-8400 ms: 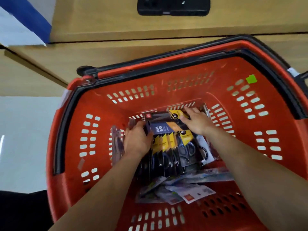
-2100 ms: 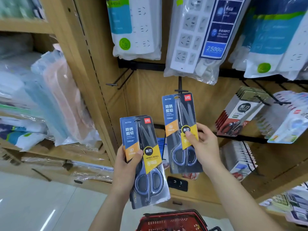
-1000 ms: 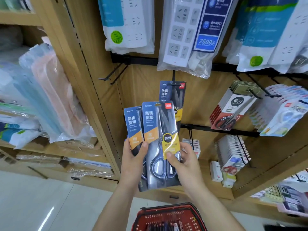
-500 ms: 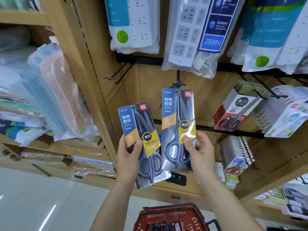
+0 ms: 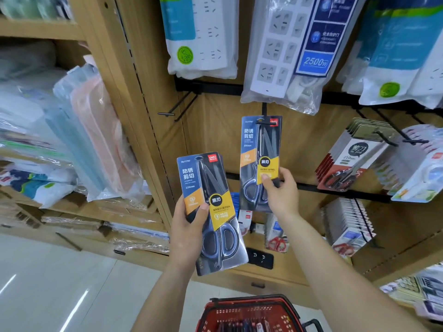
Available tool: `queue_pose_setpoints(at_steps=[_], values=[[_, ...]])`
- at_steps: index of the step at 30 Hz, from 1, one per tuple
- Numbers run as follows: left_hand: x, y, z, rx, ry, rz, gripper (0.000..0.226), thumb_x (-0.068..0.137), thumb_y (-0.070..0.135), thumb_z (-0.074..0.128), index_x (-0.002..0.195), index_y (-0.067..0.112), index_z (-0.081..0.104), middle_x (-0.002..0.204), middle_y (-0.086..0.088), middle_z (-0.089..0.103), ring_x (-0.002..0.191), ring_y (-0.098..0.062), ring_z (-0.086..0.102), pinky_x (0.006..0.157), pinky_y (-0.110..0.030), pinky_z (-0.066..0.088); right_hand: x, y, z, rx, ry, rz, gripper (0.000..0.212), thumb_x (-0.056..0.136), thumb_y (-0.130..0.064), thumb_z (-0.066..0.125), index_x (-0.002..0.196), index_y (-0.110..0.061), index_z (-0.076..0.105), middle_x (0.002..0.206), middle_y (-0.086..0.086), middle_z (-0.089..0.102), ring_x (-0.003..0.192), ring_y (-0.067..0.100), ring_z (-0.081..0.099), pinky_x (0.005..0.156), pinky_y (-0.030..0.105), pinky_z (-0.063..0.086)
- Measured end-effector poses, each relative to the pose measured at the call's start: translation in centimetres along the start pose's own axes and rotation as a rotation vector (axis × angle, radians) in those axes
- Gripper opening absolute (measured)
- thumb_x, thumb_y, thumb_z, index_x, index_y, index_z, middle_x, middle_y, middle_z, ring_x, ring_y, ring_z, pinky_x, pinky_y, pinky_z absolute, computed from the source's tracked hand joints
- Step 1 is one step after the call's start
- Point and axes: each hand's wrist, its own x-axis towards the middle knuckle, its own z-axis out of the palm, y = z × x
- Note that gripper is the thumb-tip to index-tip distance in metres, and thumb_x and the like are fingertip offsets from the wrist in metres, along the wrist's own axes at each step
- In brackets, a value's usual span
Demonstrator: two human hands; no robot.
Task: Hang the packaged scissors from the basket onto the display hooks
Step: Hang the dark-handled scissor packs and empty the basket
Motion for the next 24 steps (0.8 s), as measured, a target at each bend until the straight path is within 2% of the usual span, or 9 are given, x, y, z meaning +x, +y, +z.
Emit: queue_pose_setpoints(at_steps=[2, 5, 7, 9, 11, 14, 18, 21, 24], values=[[-0.1, 0.1, 0.1, 0.008, -0.012, -0.010, 0.033, 0.102, 0.028, 0.063, 0.135, 0.031, 0.058, 0.116, 0.003, 0.076, 0.103, -0.018, 0.076, 0.088, -0.046, 0.061, 0.8, 0.4, 0.5, -0.075, -0.046, 0.033, 0.029, 0.101, -0.035, 0.061, 0.130, -0.028, 0.062, 0.119, -0.005, 0.071, 0.113, 0.021, 0.066, 0.100, 0.042, 0.052], [-0.2, 0.2, 0.3, 0.015, -0.017, -0.018, 0.034, 0.102, 0.029, 0.063, 0.135, 0.030, 0.057, 0.116, 0.003, 0.076, 0.102, -0.018, 0.076, 0.089, -0.049, 0.062, -0.6, -0.5, 0.1, -0.119, 0.014, 0.065, 0.055, 0.101, -0.039, 0.061, 0.151, -0.024, 0.046, 0.138, 0.001, 0.058, 0.125, 0.022, 0.057, 0.110, 0.043, 0.045], [-0.1, 0.1, 0.7, 0.012, -0.023, -0.018, 0.034, 0.101, 0.029, 0.064, 0.135, 0.029, 0.057, 0.116, 0.002, 0.076, 0.100, -0.017, 0.076, 0.086, -0.046, 0.063, -3.4, -1.3, -0.7, -0.019, -0.032, 0.049, 0.040, 0.099, -0.034, 0.065, 0.138, -0.024, 0.058, 0.128, -0.006, 0.063, 0.116, 0.013, 0.061, 0.104, 0.035, 0.048], [-0.1, 0.0, 1.1, -0.007, -0.031, -0.012, 0.036, 0.101, 0.026, 0.065, 0.136, 0.028, 0.057, 0.117, 0.001, 0.075, 0.100, -0.017, 0.076, 0.081, -0.040, 0.064, -6.9, -2.1, -1.2, 0.068, -0.284, 0.076, 0.022, 0.095, -0.034, 0.070, 0.116, -0.026, 0.068, 0.114, -0.009, 0.070, 0.101, 0.010, 0.069, 0.086, 0.023, 0.054], [-0.2, -0.1, 1.6, -0.020, -0.050, 0.006, 0.041, 0.100, 0.021, 0.067, 0.139, 0.029, 0.056, 0.118, 0.004, 0.075, 0.105, -0.016, 0.075, 0.081, -0.037, 0.063, -9.5, -2.1, -1.4, 0.059, -0.467, 0.088, 0.029, 0.086, -0.033, 0.081, 0.112, -0.030, 0.069, 0.109, -0.007, 0.073, 0.098, 0.010, 0.071, 0.079, 0.021, 0.056], [-0.5, -0.1, 2.4, -0.038, -0.091, 0.024, 0.046, 0.098, 0.018, 0.069, 0.140, 0.032, 0.054, 0.117, 0.010, 0.075, 0.109, -0.011, 0.073, 0.083, -0.034, 0.062, -10.1, -0.9, -1.6, 0.004, -0.376, 0.052, 0.040, 0.075, -0.021, 0.091, 0.106, -0.032, 0.070, 0.101, -0.010, 0.075, 0.098, 0.007, 0.069, 0.085, 0.030, 0.056], [-0.3, -0.3, 2.8, -0.135, -0.057, 0.002, 0.046, 0.100, 0.015, 0.065, 0.143, 0.027, 0.053, 0.125, 0.010, 0.073, 0.113, -0.005, 0.070, 0.080, -0.021, 0.059, -9.5, 0.1, -2.5, 0.133, -0.329, 0.112, 0.035, 0.081, -0.009, 0.086, 0.107, -0.022, 0.066, 0.102, -0.004, 0.077, 0.102, 0.016, 0.071, 0.091, 0.034, 0.054], [-0.1, -0.6, 2.5, -0.129, -0.006, -0.002, 0.049, 0.101, 0.015, 0.065, 0.146, 0.026, 0.051, 0.131, 0.010, 0.070, 0.118, -0.007, 0.068, 0.091, -0.028, 0.058, -9.6, 0.3, -3.4, 0.263, -0.305, 0.157, 0.033, 0.088, 0.003, 0.075, 0.114, -0.012, 0.060, 0.103, 0.004, 0.079, 0.100, 0.023, 0.073, 0.091, 0.033, 0.056], [0.1, -1.1, 1.6, -0.077, 0.045, -0.012, 0.060, 0.098, 0.014, 0.070, 0.152, 0.026, 0.046, 0.132, 0.009, 0.070, 0.119, -0.010, 0.068, 0.101, -0.041, 0.057, -9.2, 0.3, -4.5, 0.294, -0.252, 0.135, 0.034, 0.090, 0.005, 0.072, 0.115, -0.016, 0.061, 0.100, 0.003, 0.080, 0.095, 0.019, 0.075, 0.084, 0.027, 0.056]])
